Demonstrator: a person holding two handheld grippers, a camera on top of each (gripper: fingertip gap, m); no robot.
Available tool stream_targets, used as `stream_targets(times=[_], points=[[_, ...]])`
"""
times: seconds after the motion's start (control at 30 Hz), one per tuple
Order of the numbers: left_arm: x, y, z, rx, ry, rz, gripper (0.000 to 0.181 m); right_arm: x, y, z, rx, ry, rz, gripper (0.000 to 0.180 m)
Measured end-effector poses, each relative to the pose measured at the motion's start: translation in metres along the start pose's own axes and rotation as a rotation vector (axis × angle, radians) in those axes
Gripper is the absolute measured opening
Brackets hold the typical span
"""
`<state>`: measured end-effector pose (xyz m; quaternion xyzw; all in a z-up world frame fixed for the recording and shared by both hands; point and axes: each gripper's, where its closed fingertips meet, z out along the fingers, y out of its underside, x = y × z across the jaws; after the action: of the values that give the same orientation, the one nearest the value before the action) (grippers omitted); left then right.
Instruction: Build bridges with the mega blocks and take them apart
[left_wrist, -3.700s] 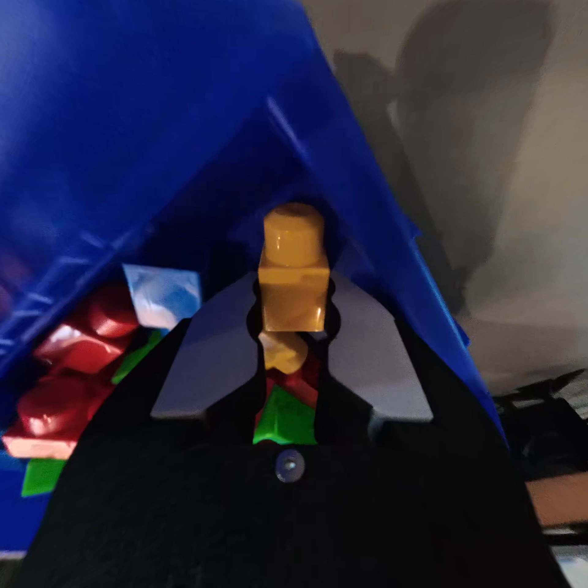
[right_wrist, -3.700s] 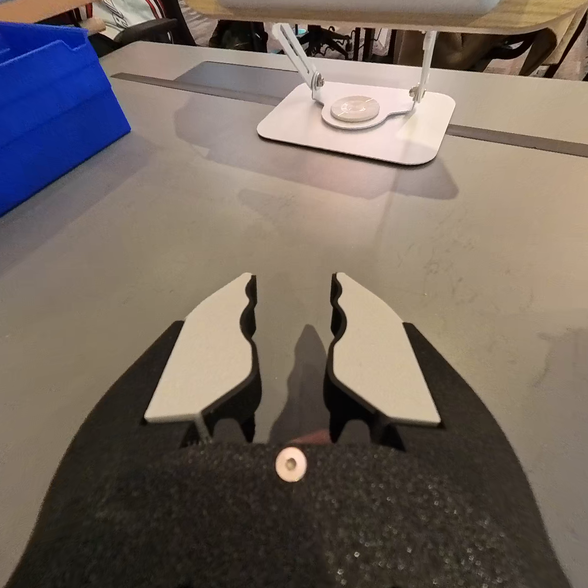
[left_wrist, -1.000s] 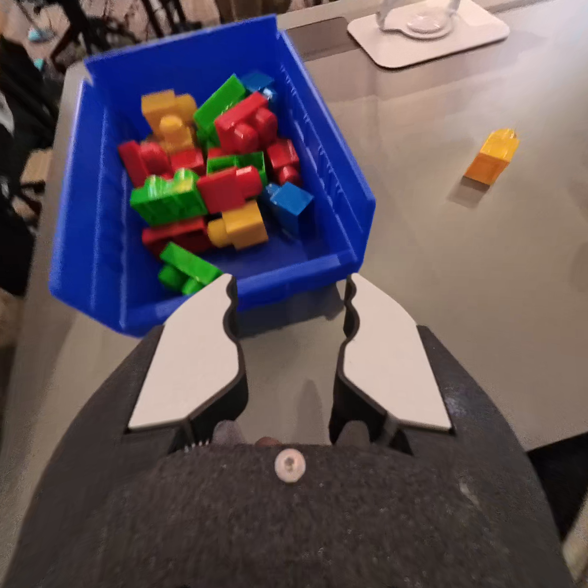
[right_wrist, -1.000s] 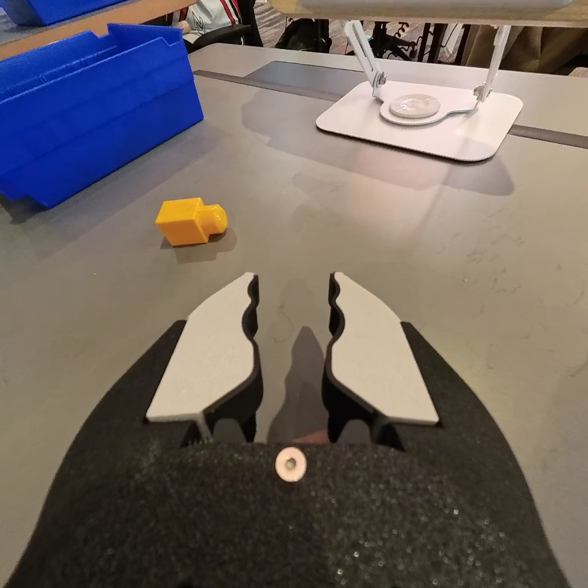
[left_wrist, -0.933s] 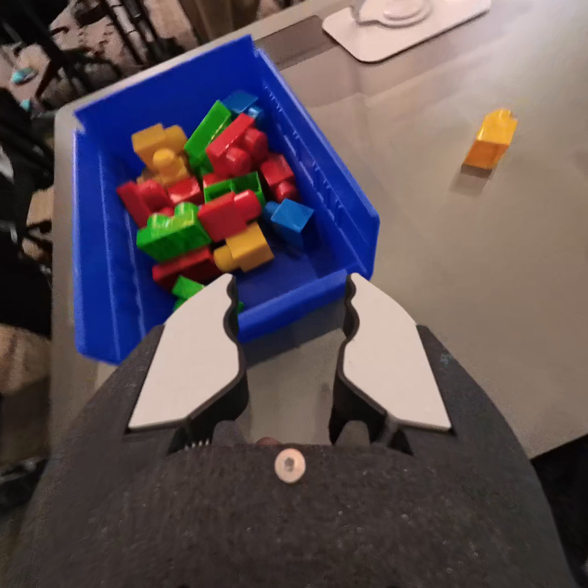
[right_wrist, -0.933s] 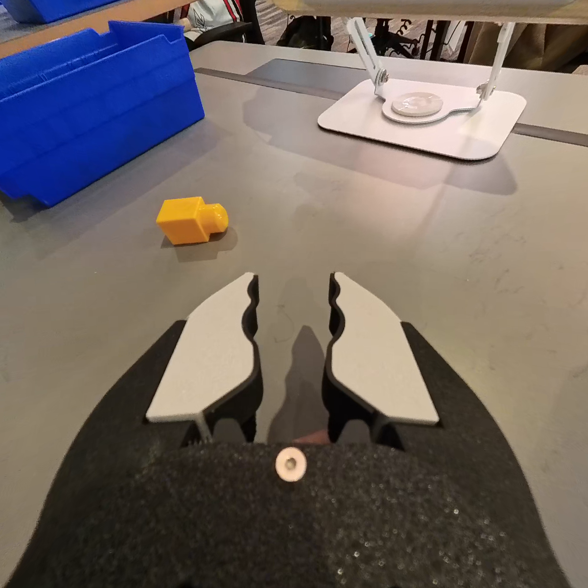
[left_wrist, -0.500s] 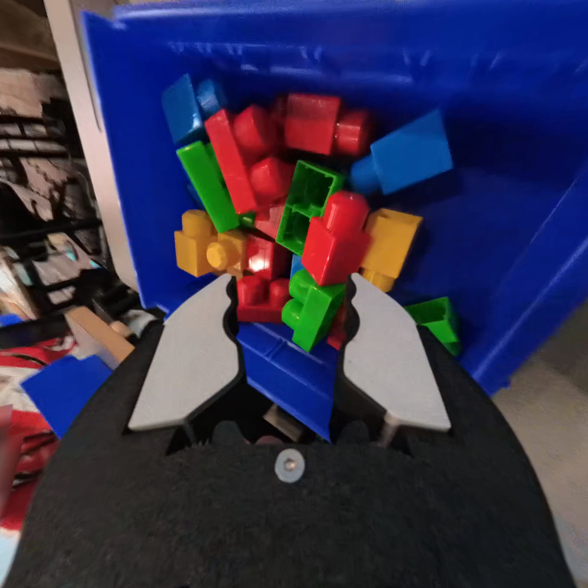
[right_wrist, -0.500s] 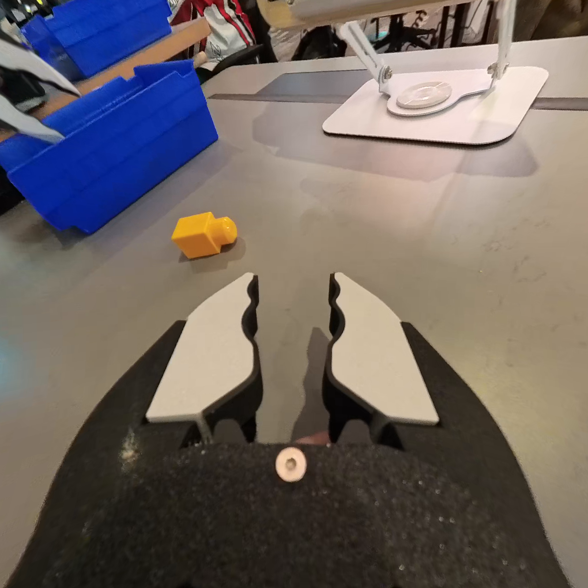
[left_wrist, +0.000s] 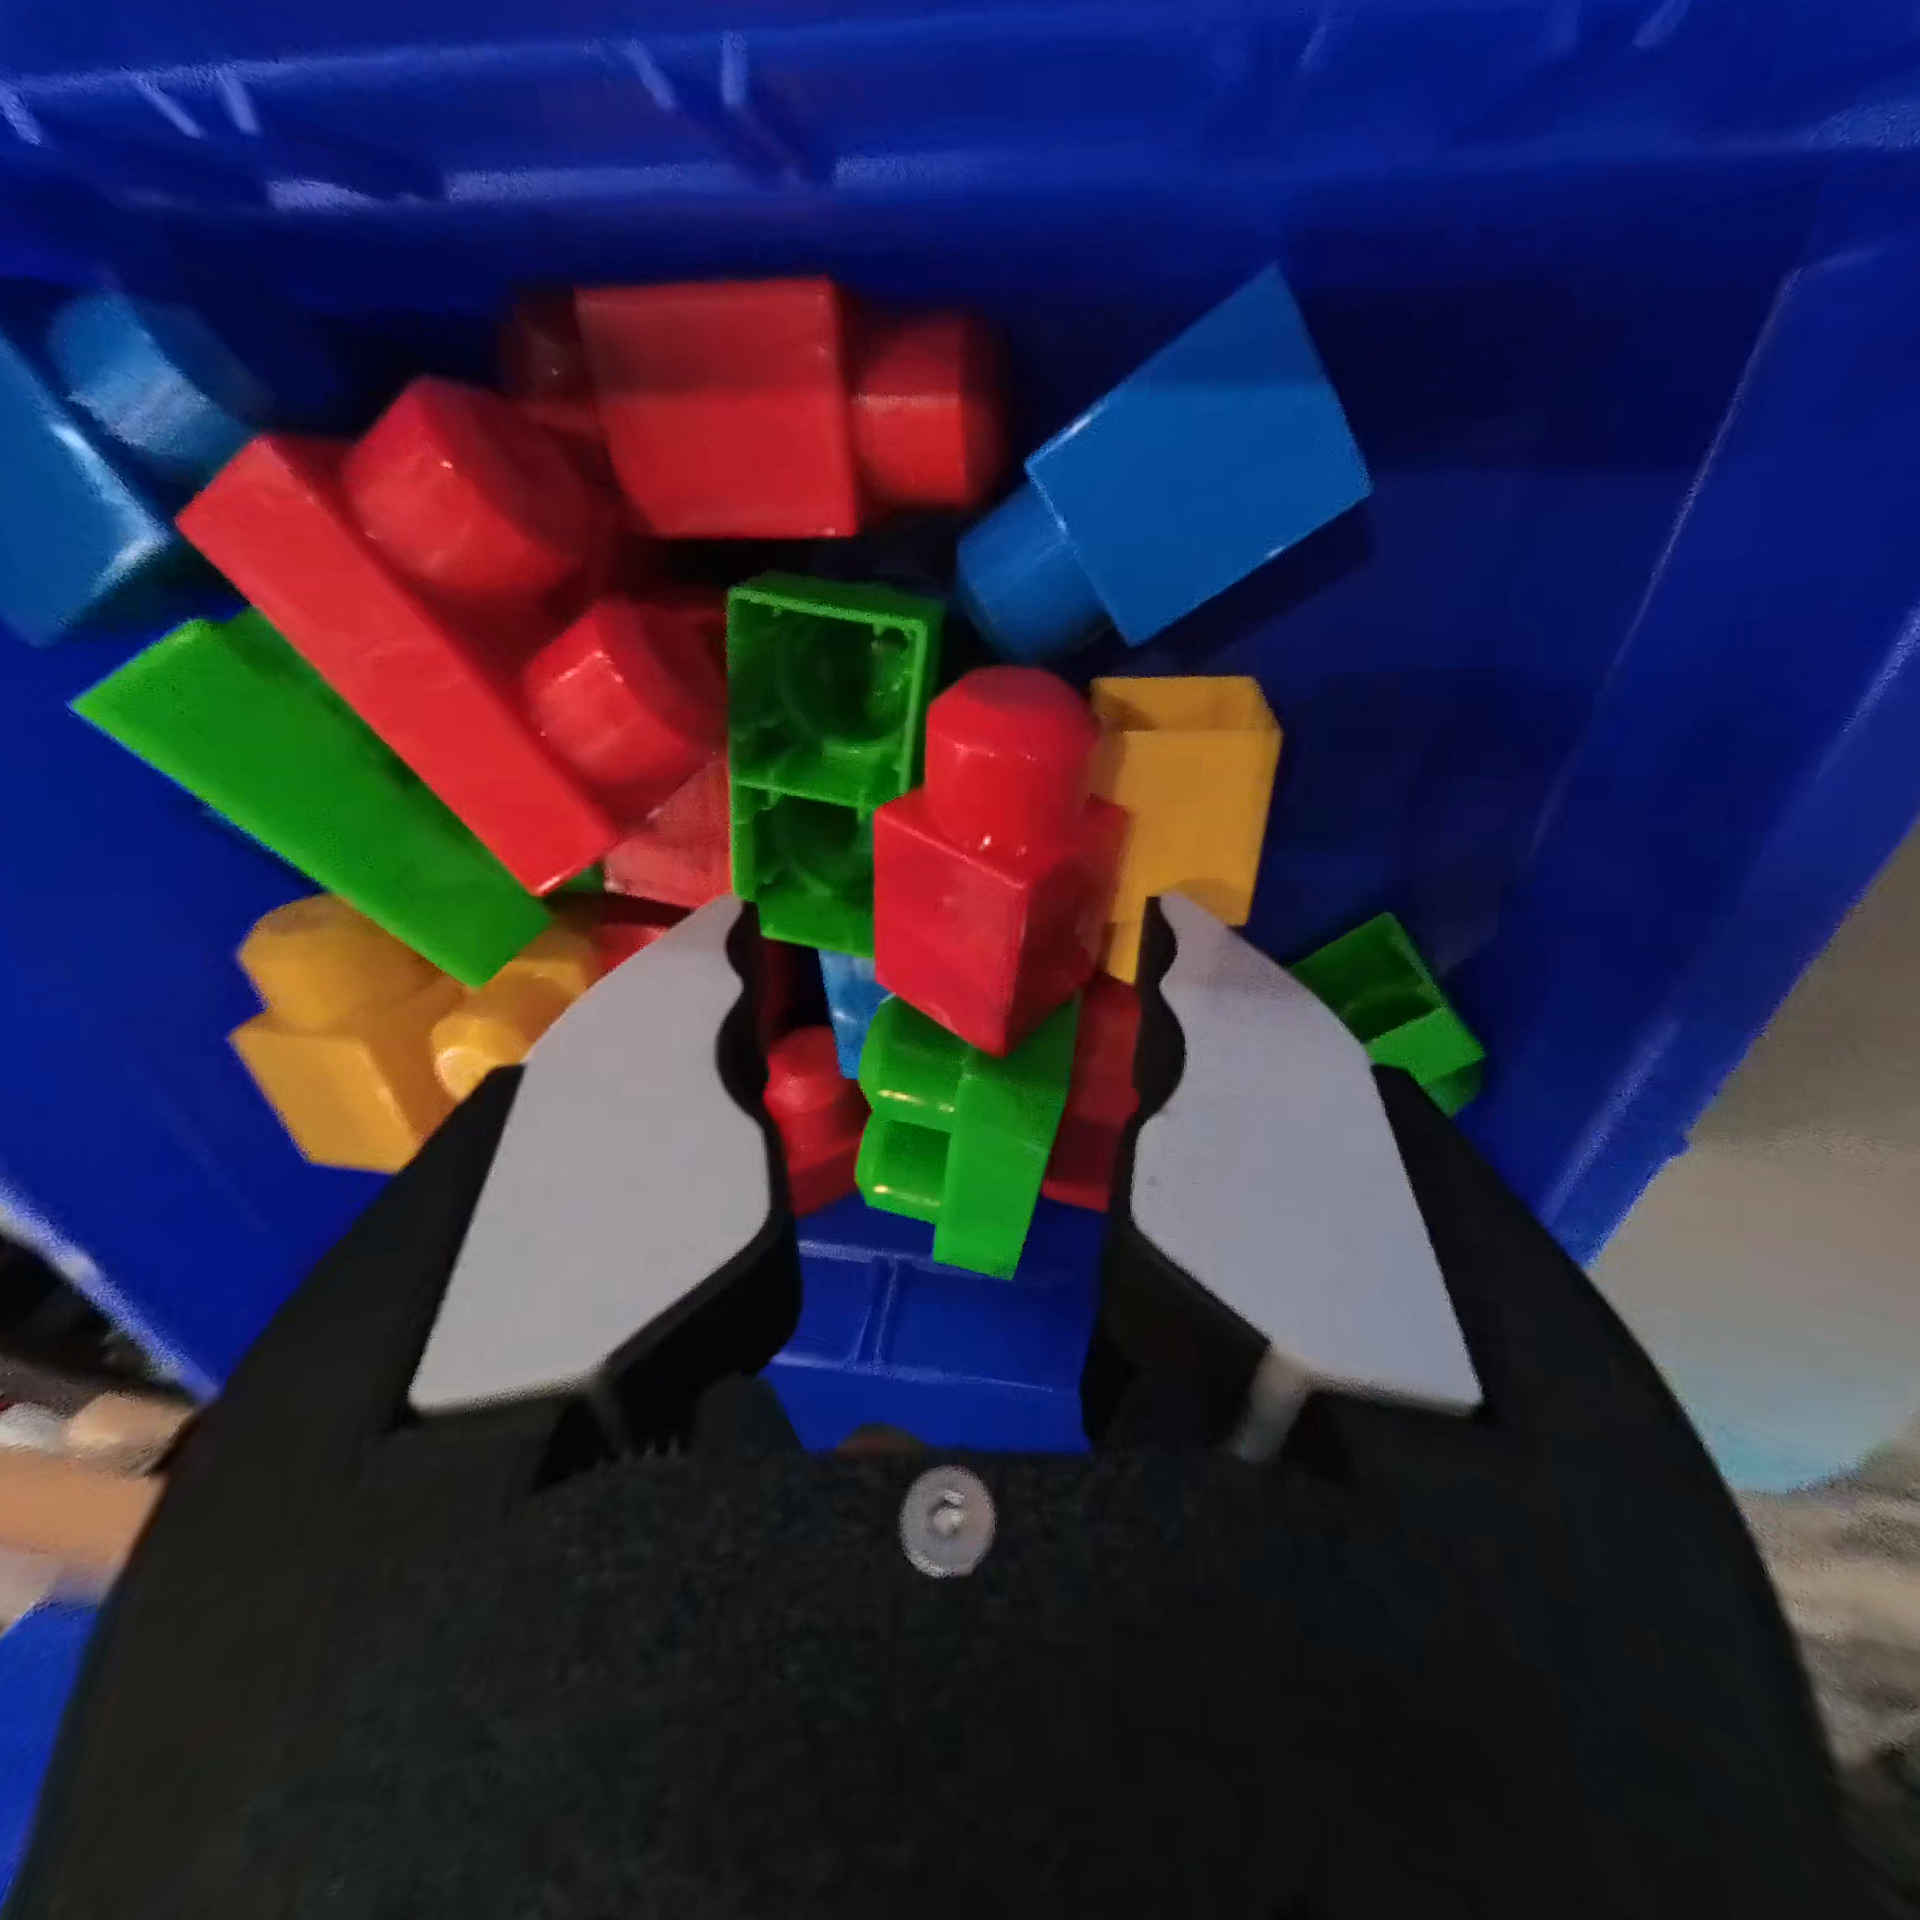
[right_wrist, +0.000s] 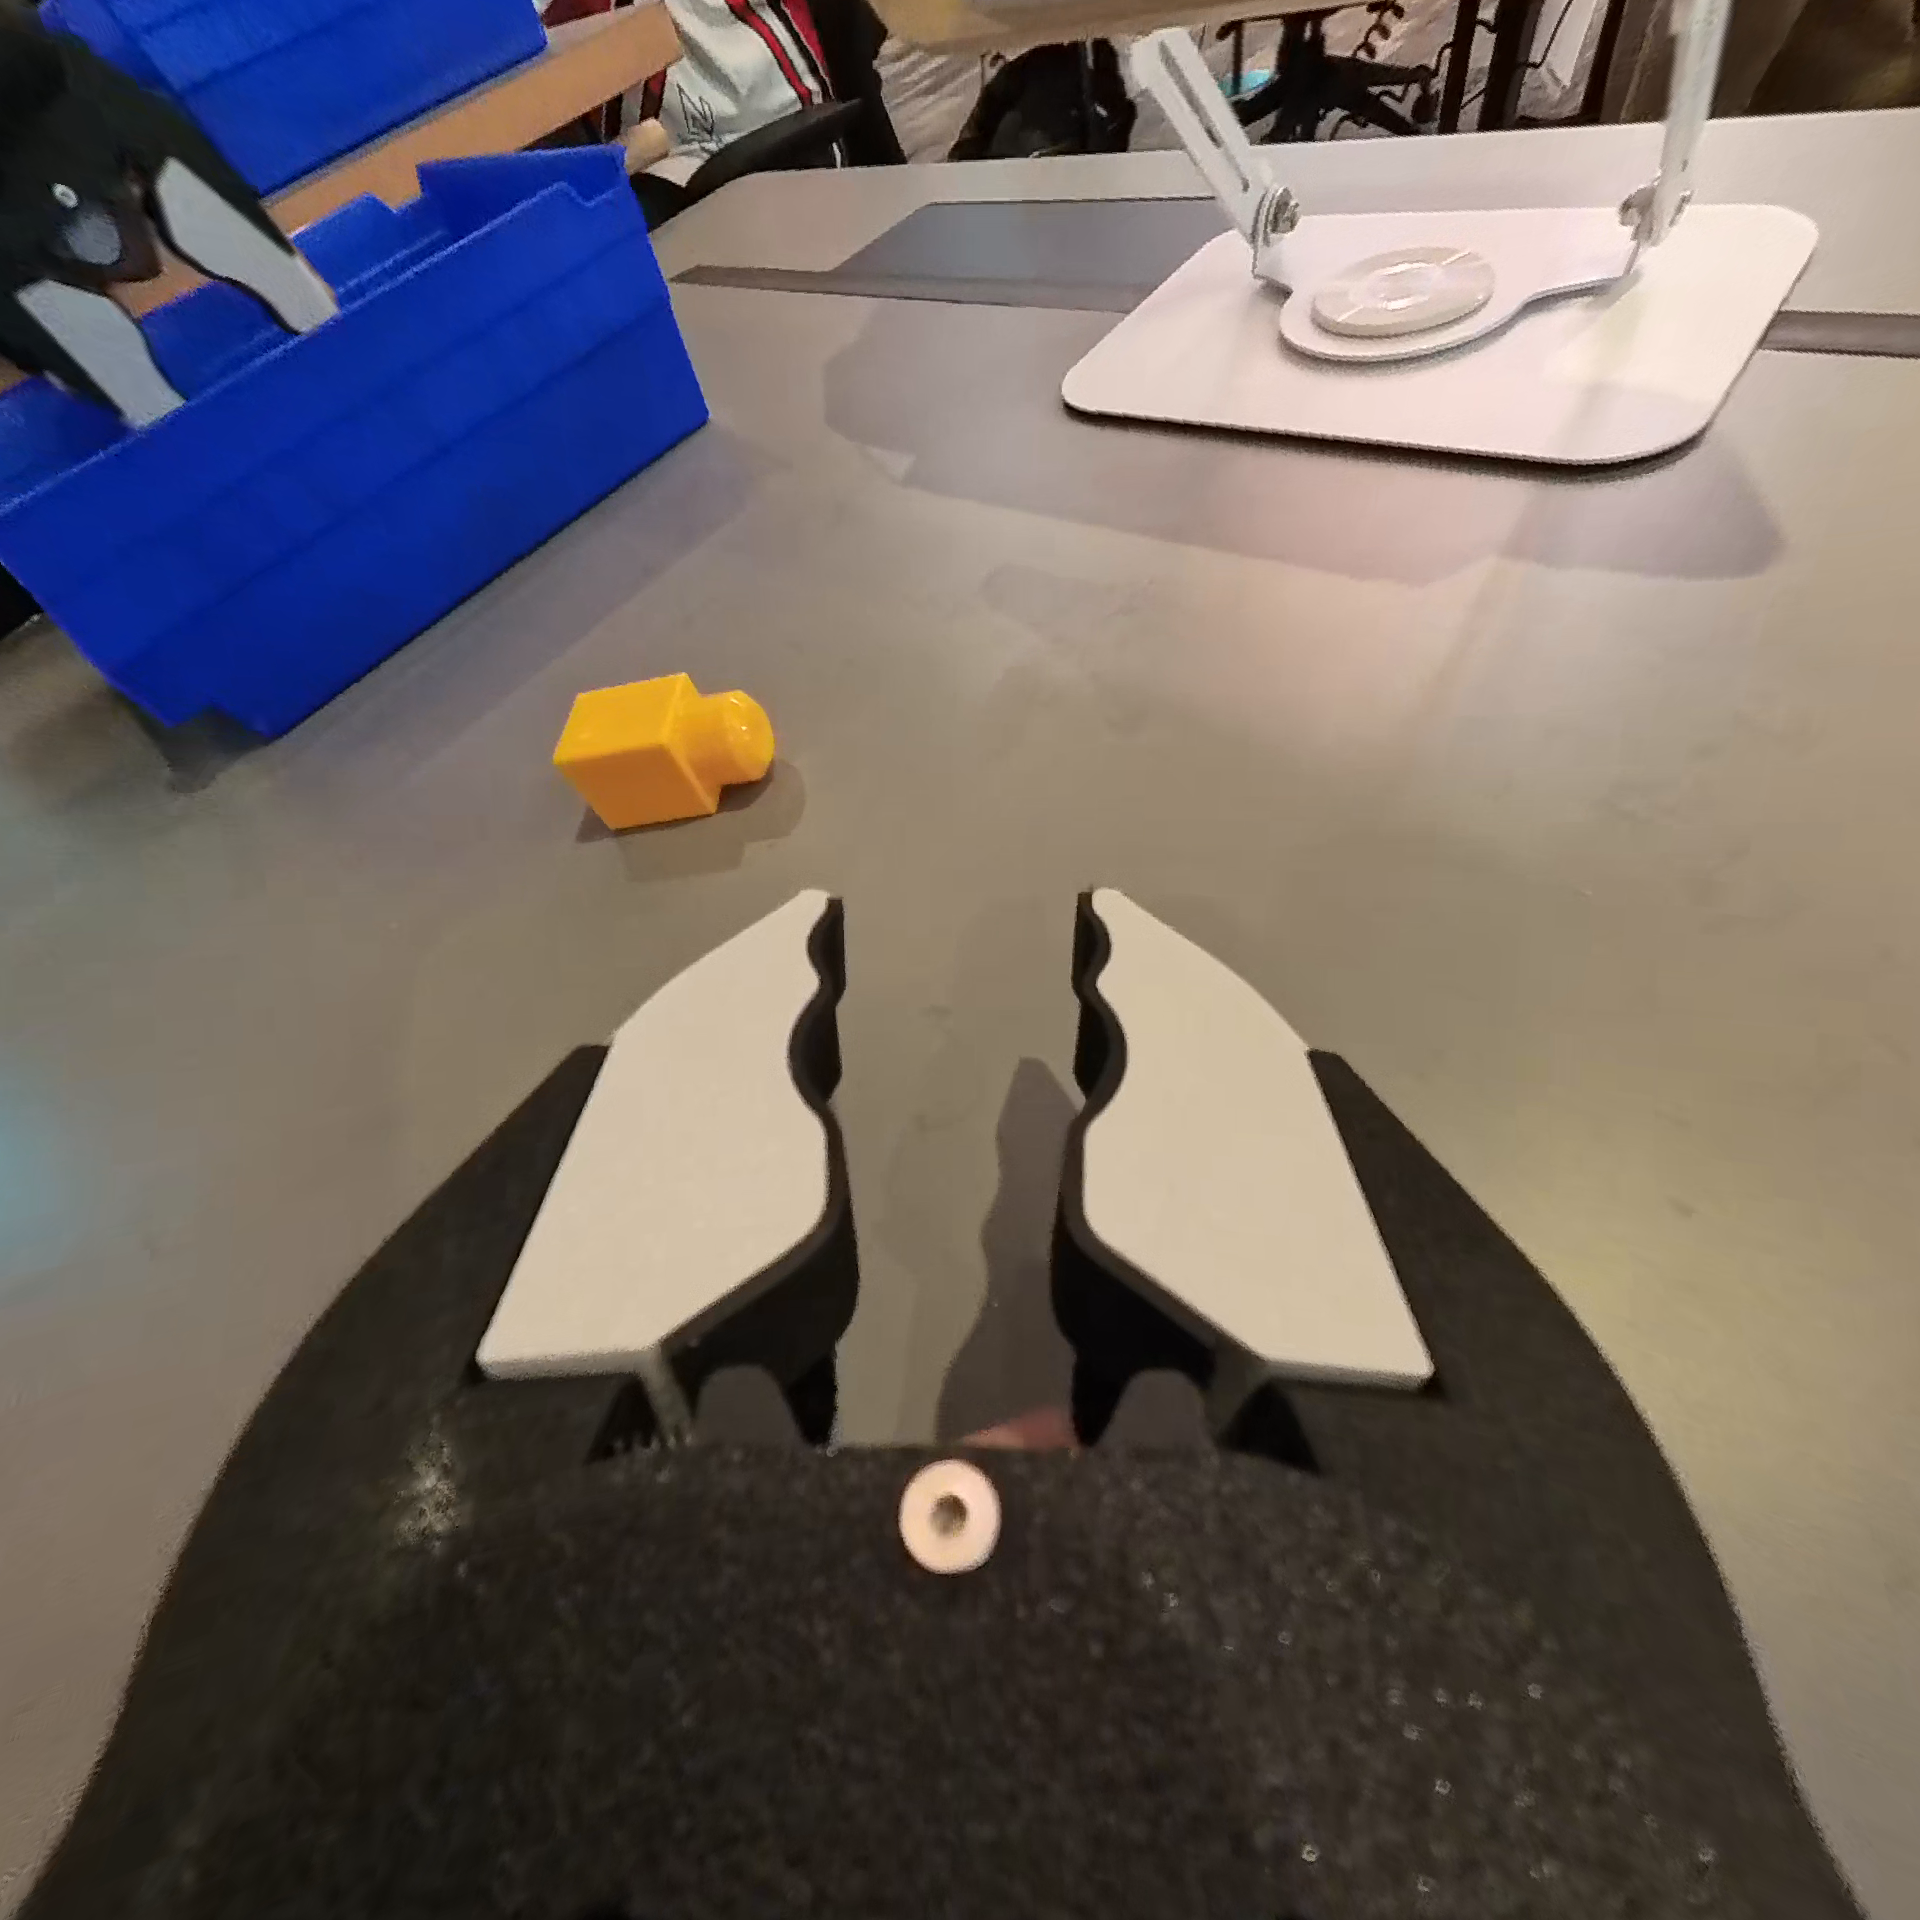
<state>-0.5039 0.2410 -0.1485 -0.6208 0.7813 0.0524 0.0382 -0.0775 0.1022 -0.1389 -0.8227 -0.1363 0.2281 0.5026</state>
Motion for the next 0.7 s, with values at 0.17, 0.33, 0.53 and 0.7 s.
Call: stream_targets(times=[0.17, 0.33, 0.53, 0.7], points=[[0.009, 0.005, 0.009, -0.045, 0.133, 0.06, 0.045, 0.002, -0.002, -0.001, 0.014, -0.013, 0.031, 0.042], [0.012, 0.006, 0.006, -0.02, 0.089, 0.048, 0.044, 0.004, -0.002, -0.002, 0.017, -0.042, 0.088, 0.042], [0.007, 0.003, -0.019, 0.098, -0.062, -0.089, 0.044, 0.002, 0.0, 0.0, 0.003, -0.047, 0.069, 0.042], [0.005, -0.013, -0.056, 0.261, -0.22, -0.253, 0.044, -0.001, 0.0, 0.002, -0.004, -0.049, 0.055, 0.042]])
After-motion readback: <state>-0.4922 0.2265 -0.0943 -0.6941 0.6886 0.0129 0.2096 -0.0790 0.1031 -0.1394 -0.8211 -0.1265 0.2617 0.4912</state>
